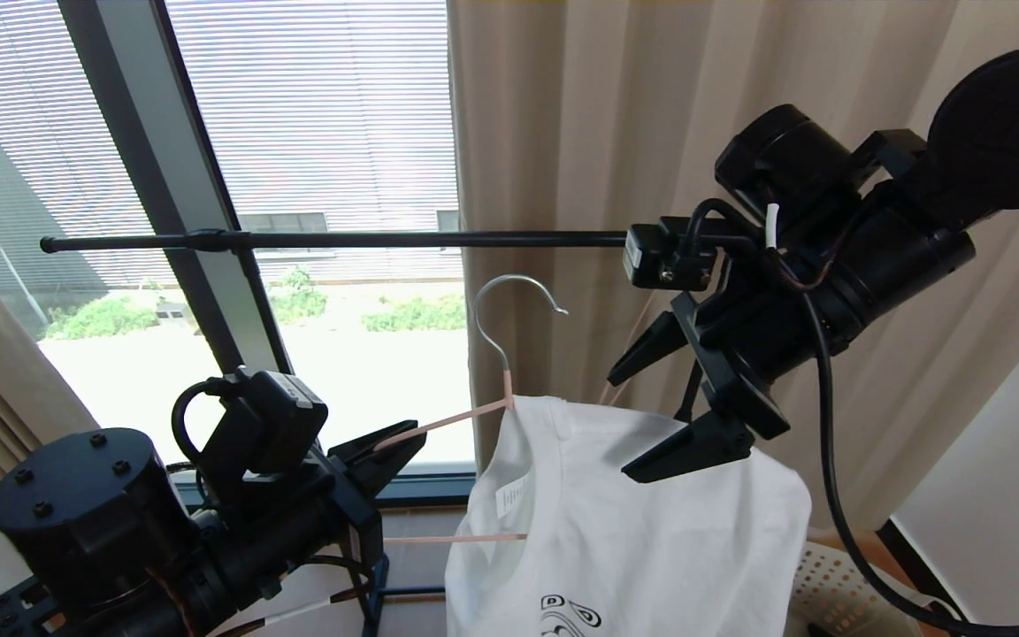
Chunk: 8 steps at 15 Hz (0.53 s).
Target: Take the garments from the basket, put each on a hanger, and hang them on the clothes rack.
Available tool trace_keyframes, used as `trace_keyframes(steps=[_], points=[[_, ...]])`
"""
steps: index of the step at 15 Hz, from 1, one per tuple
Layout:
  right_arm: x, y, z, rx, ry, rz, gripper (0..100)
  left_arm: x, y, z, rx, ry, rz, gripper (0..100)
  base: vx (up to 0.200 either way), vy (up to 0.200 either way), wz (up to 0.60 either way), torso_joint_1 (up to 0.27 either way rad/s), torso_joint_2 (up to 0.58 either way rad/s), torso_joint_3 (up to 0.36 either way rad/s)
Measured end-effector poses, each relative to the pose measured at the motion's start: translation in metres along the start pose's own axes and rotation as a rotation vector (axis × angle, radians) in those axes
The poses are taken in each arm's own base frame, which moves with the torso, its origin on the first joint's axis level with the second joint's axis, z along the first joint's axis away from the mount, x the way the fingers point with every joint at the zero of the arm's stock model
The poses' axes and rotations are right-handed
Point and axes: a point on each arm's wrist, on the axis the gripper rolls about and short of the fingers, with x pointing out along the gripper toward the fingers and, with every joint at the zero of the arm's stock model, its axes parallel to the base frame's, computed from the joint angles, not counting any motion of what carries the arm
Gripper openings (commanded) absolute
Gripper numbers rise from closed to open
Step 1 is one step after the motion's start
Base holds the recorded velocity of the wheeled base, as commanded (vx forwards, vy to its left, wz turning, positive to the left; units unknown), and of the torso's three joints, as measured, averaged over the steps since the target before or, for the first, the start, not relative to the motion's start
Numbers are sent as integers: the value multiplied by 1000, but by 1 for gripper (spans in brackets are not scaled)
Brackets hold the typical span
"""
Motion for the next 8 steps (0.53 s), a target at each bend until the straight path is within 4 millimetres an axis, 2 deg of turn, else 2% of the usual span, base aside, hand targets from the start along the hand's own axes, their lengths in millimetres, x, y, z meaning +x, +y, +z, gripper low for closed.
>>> trace_keyframes(steps=[3,8], points=[[11,-2,2,7,8,17,100,0,0,0,0,-2,1,0,0,0,0,0,0,0],[19,-2,3,7,19,34,100,0,0,1,1,-5,1,0,0,0,0,0,0,0]])
